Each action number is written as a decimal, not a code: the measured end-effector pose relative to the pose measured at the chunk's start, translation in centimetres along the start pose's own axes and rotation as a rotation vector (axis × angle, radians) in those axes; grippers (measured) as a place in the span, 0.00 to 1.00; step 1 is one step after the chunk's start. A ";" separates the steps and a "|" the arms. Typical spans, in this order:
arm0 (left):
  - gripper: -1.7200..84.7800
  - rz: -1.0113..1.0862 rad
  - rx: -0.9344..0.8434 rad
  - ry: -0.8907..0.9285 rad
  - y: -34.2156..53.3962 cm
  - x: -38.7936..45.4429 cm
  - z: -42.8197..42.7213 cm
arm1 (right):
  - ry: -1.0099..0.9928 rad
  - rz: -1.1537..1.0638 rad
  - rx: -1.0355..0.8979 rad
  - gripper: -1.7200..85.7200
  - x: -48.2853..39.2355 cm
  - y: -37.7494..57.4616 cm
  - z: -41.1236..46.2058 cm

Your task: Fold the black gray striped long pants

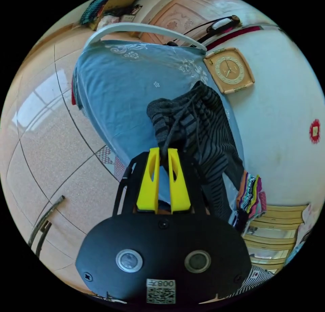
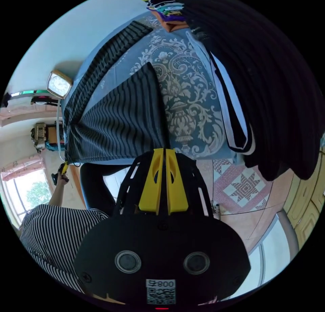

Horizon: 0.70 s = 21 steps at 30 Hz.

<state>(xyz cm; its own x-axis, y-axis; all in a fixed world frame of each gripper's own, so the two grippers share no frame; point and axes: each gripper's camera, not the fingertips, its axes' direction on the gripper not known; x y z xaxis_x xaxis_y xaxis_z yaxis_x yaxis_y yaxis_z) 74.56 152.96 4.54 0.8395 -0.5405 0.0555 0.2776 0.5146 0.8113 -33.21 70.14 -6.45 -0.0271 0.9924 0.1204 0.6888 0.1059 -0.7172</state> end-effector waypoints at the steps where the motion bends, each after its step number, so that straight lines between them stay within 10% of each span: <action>1: 0.08 0.012 0.015 -0.047 -0.4 1.8 -0.5 | -0.002 0.009 -0.001 0.03 0.4 0.1 0.1; 8: 0.09 0.189 0.115 -0.125 -2.7 16.2 -1.5 | 0.030 -0.024 0.142 0.05 1.2 -0.5 -0.8; 14: 0.11 0.710 -0.185 0.059 -4.7 41.8 10.1 | 0.075 -0.152 0.197 0.09 -2.0 -7.3 0.4; 21: 0.12 1.186 -0.462 -0.121 -4.9 68.5 25.3 | 0.157 -0.179 0.154 0.10 -3.2 -13.0 3.5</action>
<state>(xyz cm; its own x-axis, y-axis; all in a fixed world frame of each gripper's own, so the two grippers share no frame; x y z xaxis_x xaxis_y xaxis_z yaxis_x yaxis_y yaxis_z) 118.87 96.55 19.11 0.6419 0.3623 0.6758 -0.4530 0.8903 -0.0470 -44.56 65.78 0.09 -0.0173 0.9364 0.3506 0.5648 0.2985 -0.7694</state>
